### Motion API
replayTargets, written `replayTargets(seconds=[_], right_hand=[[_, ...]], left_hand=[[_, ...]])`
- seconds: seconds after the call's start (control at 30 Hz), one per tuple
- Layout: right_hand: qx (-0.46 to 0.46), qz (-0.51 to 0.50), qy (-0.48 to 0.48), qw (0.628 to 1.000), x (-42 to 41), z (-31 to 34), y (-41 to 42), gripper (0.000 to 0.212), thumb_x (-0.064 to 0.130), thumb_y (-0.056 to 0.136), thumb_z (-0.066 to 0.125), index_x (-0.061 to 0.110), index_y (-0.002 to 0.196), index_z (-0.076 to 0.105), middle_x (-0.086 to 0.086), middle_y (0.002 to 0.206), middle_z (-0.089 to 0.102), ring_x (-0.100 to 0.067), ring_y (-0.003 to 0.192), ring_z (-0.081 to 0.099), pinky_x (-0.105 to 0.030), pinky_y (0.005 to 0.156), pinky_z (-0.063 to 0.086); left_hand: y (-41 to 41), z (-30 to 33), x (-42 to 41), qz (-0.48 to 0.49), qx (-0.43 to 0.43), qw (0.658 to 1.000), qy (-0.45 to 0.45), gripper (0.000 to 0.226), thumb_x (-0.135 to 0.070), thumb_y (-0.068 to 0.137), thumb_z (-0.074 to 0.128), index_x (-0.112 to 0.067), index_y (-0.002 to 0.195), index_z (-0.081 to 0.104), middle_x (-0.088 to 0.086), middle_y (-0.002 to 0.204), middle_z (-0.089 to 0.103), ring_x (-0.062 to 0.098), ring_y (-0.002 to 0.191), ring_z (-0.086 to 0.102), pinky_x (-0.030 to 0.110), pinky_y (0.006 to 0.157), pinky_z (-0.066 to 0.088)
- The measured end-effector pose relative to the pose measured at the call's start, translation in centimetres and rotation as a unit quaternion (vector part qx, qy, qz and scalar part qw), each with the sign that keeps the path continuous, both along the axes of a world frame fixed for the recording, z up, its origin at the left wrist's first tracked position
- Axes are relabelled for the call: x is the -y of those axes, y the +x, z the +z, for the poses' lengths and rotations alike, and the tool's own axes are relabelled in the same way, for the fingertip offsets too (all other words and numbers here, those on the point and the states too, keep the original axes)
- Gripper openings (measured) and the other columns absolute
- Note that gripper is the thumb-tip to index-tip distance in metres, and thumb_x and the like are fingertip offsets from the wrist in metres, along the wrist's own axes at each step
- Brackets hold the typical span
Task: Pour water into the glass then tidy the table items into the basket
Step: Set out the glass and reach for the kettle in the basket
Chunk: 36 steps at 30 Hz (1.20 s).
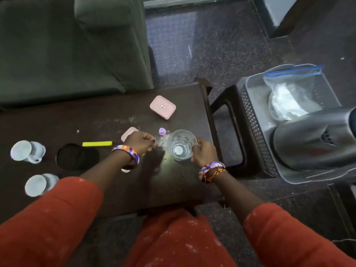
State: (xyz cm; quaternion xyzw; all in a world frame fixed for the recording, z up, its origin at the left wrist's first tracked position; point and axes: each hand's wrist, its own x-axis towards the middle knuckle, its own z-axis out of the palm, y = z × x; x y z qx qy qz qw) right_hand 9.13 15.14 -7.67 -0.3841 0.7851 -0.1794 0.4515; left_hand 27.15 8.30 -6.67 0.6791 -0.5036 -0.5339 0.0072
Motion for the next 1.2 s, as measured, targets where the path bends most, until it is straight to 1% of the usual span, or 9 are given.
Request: replayTargets(seconds=[0.17,0.27,0.4,0.53,0.7,0.77,0.97,1.1,1.2], right_hand=[[0.028,0.049,0.048,0.997,-0.7,-2.0,3.1,0.036,0.003,0.088,0.043,0.005,0.12,0.06,-0.02,0.085,0.064,-0.029,0.08,0.06,-0.041,0.084,0.051],[0.03,0.037,0.067,0.997,-0.8,-3.2,4.1,0.039,0.0,0.088,0.041,0.005,0.124,0.058,-0.013,0.081,0.056,-0.022,0.075,0.052,-0.041,0.081,0.051],[0.026,0.029,0.083,0.996,-1.0,-4.2,5.4,0.04,0.001,0.088,0.041,0.008,0.123,0.058,-0.02,0.091,0.065,-0.024,0.069,0.055,-0.035,0.071,0.053],[0.029,0.022,0.082,0.996,-1.3,-5.1,6.3,0.04,0.002,0.089,0.041,0.01,0.124,0.057,-0.015,0.09,0.063,-0.024,0.076,0.055,-0.04,0.075,0.053],[0.098,-0.025,0.104,0.989,-2.1,-3.1,6.2,0.037,0.004,0.096,0.036,0.007,0.132,0.045,-0.008,0.059,0.049,-0.011,0.031,0.047,-0.014,0.03,0.034],[0.139,-0.06,0.099,0.984,-2.6,-1.6,5.5,0.044,0.008,0.098,0.037,0.01,0.141,0.032,-0.007,0.057,0.043,-0.014,0.036,0.043,-0.012,0.027,0.03],[0.082,-0.013,0.02,0.996,-3.8,6.1,-0.2,0.047,0.014,0.095,0.047,0.014,0.141,0.038,-0.006,0.073,0.058,-0.015,0.054,0.05,-0.021,0.042,0.04],[-0.093,0.059,-0.108,0.988,-4.2,12.9,-7.7,0.047,0.012,0.089,0.055,0.013,0.135,0.048,-0.017,0.12,0.065,-0.026,0.101,0.064,-0.032,0.09,0.05],[-0.167,0.033,-0.186,0.968,-5.0,17.5,-14.3,0.045,0.004,0.087,0.055,0.01,0.131,0.052,-0.02,0.11,0.069,-0.022,0.09,0.061,-0.039,0.097,0.046]], left_hand=[[4.7,-2.2,-2.7,0.004,0.036,0.999,0.018,0.026,-0.008,0.083,0.055,-0.017,0.059,0.056,0.012,0.066,0.058,0.024,0.067,0.053,0.022,0.051,0.036],[6.0,-2.6,-3.7,-0.008,0.04,0.999,0.016,0.012,-0.009,0.085,0.054,-0.012,0.077,0.063,0.015,0.077,0.062,0.024,0.074,0.058,0.022,0.056,0.039],[7.0,-2.5,-4.6,-0.033,0.044,0.998,-0.015,0.017,-0.008,0.085,0.055,-0.001,0.095,0.066,0.015,0.079,0.062,0.024,0.076,0.056,0.022,0.058,0.039],[7.1,-2.0,-4.8,-0.052,0.059,0.996,-0.047,0.021,-0.009,0.084,0.055,-0.001,0.099,0.067,0.019,0.102,0.07,0.032,0.097,0.063,0.029,0.079,0.046],[5.4,-0.7,-5.3,-0.117,0.074,0.986,-0.088,0.023,-0.012,0.083,0.057,-0.006,0.103,0.068,0.014,0.109,0.07,0.027,0.104,0.063,0.022,0.084,0.041],[4.1,0.4,-5.3,-0.165,0.078,0.978,-0.104,0.024,-0.014,0.083,0.056,-0.009,0.104,0.067,0.013,0.111,0.069,0.027,0.107,0.061,0.023,0.082,0.041],[-3.4,6.5,-4.4,-0.301,0.03,0.933,-0.196,0.028,-0.018,0.086,0.055,-0.008,0.111,0.064,0.012,0.115,0.067,0.027,0.111,0.059,0.026,0.091,0.042],[-10.9,11.5,-3.7,-0.363,-0.019,0.89,-0.276,0.028,-0.019,0.086,0.056,-0.007,0.11,0.065,0.015,0.115,0.068,0.03,0.108,0.062,0.036,0.094,0.047],[-17.2,15.0,-3.7,-0.395,-0.057,0.853,-0.337,0.03,-0.019,0.086,0.056,-0.005,0.111,0.064,0.015,0.115,0.068,0.029,0.108,0.062,0.033,0.092,0.046]])
